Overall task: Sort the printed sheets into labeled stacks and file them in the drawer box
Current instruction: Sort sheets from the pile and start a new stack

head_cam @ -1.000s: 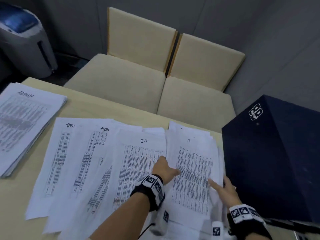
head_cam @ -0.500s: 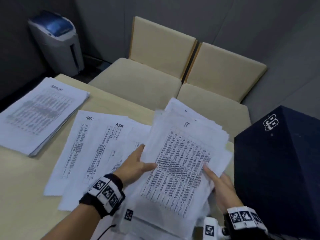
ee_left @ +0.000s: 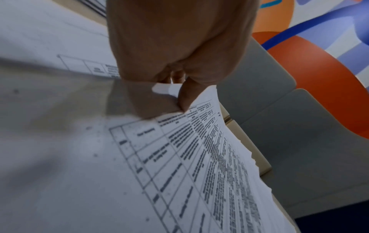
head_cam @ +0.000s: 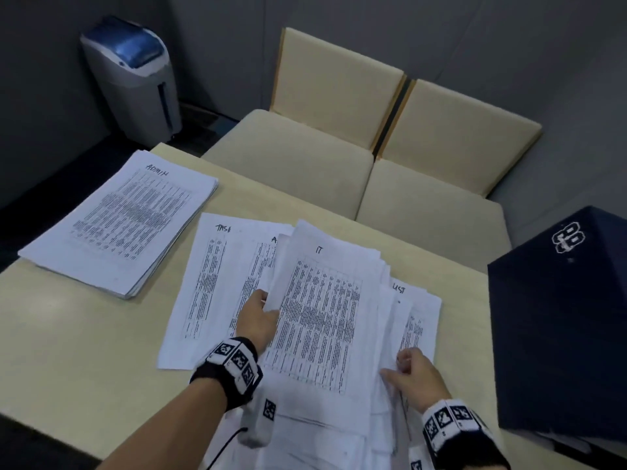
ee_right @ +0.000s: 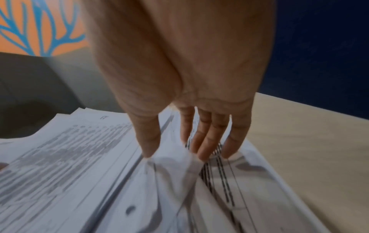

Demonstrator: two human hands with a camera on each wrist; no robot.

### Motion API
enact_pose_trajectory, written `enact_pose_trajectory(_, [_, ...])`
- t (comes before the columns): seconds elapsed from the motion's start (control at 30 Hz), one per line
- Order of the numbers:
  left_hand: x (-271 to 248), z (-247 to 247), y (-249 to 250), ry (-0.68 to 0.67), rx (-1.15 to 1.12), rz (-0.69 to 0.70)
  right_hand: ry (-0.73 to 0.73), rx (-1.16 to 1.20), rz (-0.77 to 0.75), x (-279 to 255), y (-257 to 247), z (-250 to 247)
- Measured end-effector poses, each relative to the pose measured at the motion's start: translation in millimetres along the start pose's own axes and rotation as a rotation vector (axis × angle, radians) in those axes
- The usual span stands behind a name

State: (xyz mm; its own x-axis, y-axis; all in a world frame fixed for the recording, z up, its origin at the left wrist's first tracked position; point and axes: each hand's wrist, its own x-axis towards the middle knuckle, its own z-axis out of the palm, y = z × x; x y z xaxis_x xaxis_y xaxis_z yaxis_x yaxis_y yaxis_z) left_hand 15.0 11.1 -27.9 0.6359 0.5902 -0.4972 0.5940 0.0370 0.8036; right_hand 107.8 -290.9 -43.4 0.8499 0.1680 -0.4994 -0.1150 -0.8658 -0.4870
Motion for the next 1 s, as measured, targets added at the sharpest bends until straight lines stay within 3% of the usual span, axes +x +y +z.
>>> enact_pose_trajectory(0.1, [3.7,2.5,2.8,-0.037,-0.06,-0.013,0.067,-0.047,0.033,-7.0,0.5,8.3])
enact_pose_trajectory(0.2, [7.7,1.5,5.9,-0.052,-0.106,-0.019,0.093,0.078,0.136,-4.6,4.3,11.0])
enact_pose_trajectory(0.47, [17.1,-3.9,-0.2,-0.081,-0.132,-0.056,0.043,0.152,0.204,-1.2,2.6,1.9])
enact_pose_trajectory(0.63, [23.9,-11.2,-1.9,-0.151,-0.211,-0.05,-0.034,0.25,0.07,-0.3,-1.5,-8.0])
enact_pose_trajectory(0.73, [25.3,-16.5,10.8,-0.229,-0.325,0.042,-0.109,0.159,0.036,0.6,-11.9,-20.9])
enact_pose_trajectory(0.83, [34.2,-21.6,21.8,-0.21,-0.353,0.091,-0.202,0.047,0.03,-4.1,-23.6,-38.9])
enact_pose_trajectory(0.9, [43.5,-25.1,24.2,-0.177,-0.33,0.079,-0.121,0.005,0.001,-11.3,-30.2,-52.9])
enact_pose_trajectory(1.0, [53.3,-30.3,20.4,-0.137,-0.308,0.064,0.204,-0.136,0.007,-29.5,-35.6,-91.1])
